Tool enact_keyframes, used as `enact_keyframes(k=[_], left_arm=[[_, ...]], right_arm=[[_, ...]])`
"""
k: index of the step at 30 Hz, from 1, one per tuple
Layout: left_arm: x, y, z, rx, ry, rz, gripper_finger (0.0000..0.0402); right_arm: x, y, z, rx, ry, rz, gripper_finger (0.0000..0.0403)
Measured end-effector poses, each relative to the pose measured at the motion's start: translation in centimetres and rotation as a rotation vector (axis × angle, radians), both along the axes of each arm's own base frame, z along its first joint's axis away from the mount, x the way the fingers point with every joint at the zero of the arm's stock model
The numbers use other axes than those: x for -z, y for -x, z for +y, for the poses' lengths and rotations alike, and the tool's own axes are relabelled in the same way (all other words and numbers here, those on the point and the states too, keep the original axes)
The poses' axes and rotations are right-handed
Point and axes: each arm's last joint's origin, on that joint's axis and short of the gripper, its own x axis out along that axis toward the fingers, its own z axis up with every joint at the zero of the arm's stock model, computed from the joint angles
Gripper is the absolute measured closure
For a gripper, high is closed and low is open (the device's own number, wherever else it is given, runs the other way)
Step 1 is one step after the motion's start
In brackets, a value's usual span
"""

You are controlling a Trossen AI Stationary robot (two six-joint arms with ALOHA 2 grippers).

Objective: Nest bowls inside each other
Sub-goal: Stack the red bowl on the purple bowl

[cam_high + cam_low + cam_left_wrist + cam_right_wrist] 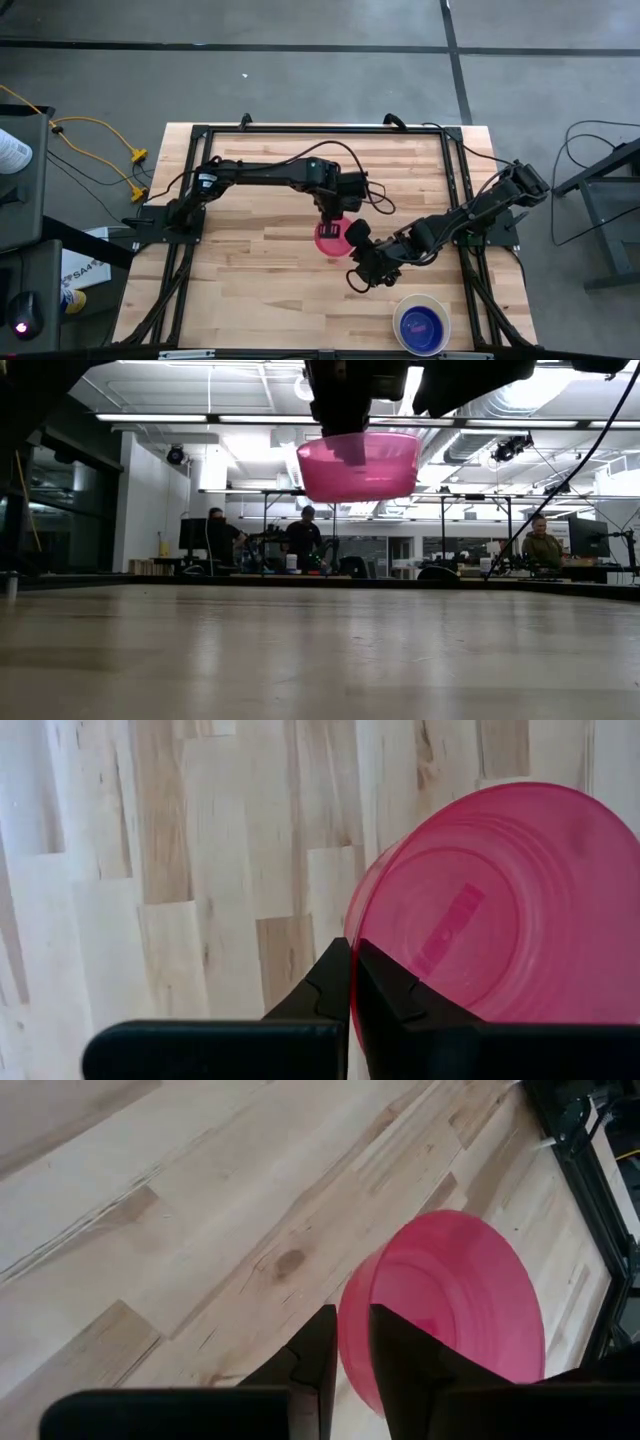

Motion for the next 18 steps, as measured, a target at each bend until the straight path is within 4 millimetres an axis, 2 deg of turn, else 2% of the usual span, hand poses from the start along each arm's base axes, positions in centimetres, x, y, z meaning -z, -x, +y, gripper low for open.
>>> enact_keyframes(k=[8, 18], left_arm=[[0.0, 0.0, 1.5, -0.059, -0.002, -0.003, 0.0401], [0.0, 0.1, 1.5, -0.111, -0.026, 0.014, 0.0401]], right_arm=[[0.0, 0.0, 0.0, -0.002, 0.000, -0.003, 0.0348], [-0.2, -0.8, -1.1, 0.034, -0.016, -0.029, 0.0348]])
